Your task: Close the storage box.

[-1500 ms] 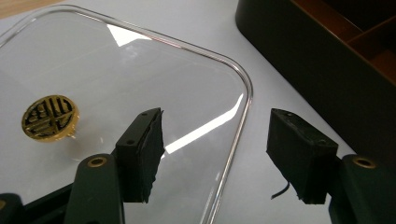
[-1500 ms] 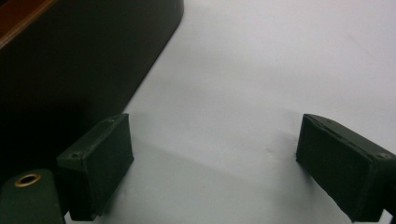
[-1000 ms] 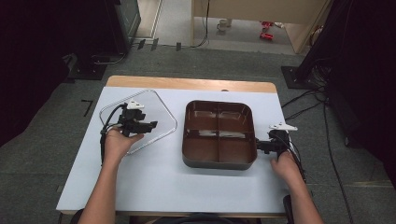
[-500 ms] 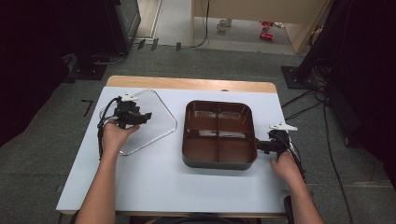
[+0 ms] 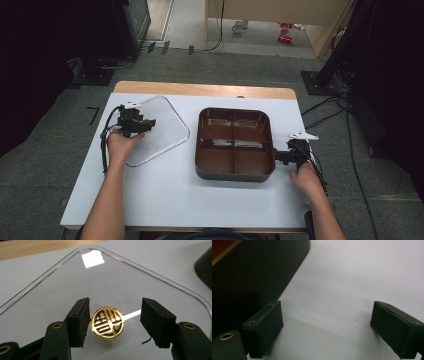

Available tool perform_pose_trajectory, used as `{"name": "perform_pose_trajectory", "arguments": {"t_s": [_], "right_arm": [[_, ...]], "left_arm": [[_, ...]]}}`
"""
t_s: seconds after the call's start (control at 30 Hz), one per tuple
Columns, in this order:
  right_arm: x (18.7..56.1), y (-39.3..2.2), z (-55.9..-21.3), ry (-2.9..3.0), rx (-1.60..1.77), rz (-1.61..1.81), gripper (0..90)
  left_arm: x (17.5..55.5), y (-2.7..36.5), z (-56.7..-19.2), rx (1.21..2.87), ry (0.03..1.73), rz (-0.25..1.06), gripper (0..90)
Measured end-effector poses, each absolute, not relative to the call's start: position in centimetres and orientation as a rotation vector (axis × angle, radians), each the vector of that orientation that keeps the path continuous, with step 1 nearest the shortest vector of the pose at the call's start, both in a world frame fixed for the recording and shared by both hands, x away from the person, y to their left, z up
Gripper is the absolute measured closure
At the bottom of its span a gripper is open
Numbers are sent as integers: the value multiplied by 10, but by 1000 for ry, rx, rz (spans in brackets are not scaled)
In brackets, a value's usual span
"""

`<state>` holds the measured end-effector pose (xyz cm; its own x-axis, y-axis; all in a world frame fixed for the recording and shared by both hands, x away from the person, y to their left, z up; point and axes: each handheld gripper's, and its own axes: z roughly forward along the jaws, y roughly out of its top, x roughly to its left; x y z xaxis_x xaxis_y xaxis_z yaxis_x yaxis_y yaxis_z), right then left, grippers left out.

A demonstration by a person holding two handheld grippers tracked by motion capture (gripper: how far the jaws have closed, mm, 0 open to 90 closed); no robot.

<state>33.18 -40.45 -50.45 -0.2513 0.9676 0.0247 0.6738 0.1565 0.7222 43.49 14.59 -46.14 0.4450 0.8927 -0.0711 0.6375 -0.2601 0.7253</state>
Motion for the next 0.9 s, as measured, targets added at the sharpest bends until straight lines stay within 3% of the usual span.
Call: {"name": "perform_pose_trajectory", "arguments": {"t_s": [0.43, 0.57, 0.9], "right_arm": [[332, -405, -505, 1992, 1557, 873, 102], [332, -405, -505, 1992, 1557, 874, 102], [332, -405, -505, 1992, 1557, 874, 102]], "left_arm": [[437, 150, -479, 2014, 1317, 476, 472], [436, 147, -479, 2029, 1287, 488, 565], [436, 147, -478, 2024, 1292, 477, 587]]}}
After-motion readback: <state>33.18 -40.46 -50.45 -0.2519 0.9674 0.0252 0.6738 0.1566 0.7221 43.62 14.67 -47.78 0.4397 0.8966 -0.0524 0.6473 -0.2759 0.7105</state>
